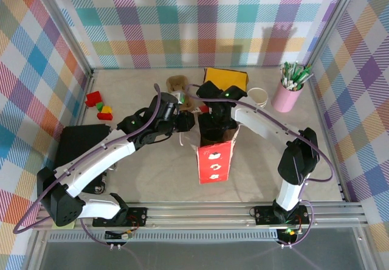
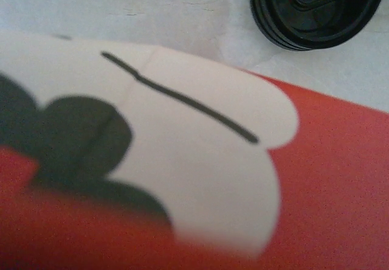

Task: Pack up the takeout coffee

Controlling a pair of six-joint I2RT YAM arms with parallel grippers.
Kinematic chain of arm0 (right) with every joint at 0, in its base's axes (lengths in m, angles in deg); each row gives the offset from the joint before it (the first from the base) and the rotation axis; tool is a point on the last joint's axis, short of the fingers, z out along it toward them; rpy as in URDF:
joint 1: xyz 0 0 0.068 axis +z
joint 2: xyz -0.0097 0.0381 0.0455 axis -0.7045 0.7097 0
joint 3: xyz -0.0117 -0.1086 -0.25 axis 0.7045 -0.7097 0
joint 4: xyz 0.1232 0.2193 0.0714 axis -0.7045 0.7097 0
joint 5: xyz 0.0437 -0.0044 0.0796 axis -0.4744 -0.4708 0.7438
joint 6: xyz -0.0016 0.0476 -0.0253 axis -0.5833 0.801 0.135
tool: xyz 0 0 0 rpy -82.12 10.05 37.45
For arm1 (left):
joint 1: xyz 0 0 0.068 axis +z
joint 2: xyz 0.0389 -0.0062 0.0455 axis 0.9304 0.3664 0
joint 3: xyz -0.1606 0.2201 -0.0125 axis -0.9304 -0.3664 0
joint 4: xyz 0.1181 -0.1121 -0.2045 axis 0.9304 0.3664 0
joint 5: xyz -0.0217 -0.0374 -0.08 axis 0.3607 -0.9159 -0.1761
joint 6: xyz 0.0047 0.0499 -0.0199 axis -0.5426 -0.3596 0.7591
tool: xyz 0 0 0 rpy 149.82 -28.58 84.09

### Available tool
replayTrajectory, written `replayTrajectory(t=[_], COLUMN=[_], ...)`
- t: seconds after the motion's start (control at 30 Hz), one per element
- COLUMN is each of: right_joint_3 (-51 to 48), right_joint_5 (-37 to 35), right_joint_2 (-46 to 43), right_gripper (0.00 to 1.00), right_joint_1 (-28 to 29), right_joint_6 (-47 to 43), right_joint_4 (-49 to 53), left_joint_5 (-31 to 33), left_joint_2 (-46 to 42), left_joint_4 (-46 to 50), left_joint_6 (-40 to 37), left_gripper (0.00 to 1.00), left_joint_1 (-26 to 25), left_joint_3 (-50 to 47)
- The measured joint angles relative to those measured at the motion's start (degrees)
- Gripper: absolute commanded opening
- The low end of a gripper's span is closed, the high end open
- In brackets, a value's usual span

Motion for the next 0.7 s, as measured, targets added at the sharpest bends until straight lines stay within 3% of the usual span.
replayTrajectory(t=[0.3, 0.7], right_joint_3=[0.31, 4.79], right_joint_5=[0.11, 0.15], right_joint_2=[0.0, 0.09], right_gripper=[0.88, 0.88], right_joint_1=[1.31, 1.31], right_joint_6=[0.02, 0.02], right_joint_4=[-0.24, 1.14], left_joint_5=[-0.87, 3.48], left_joint_2=[0.13, 0.66], left_joint_4=[3.96, 12.87], left_joint_6=[-0.04, 0.57], left_gripper=[0.32, 0.22], left_joint_1=[-0.04, -0.33], left_joint_3=[3.21, 8.55])
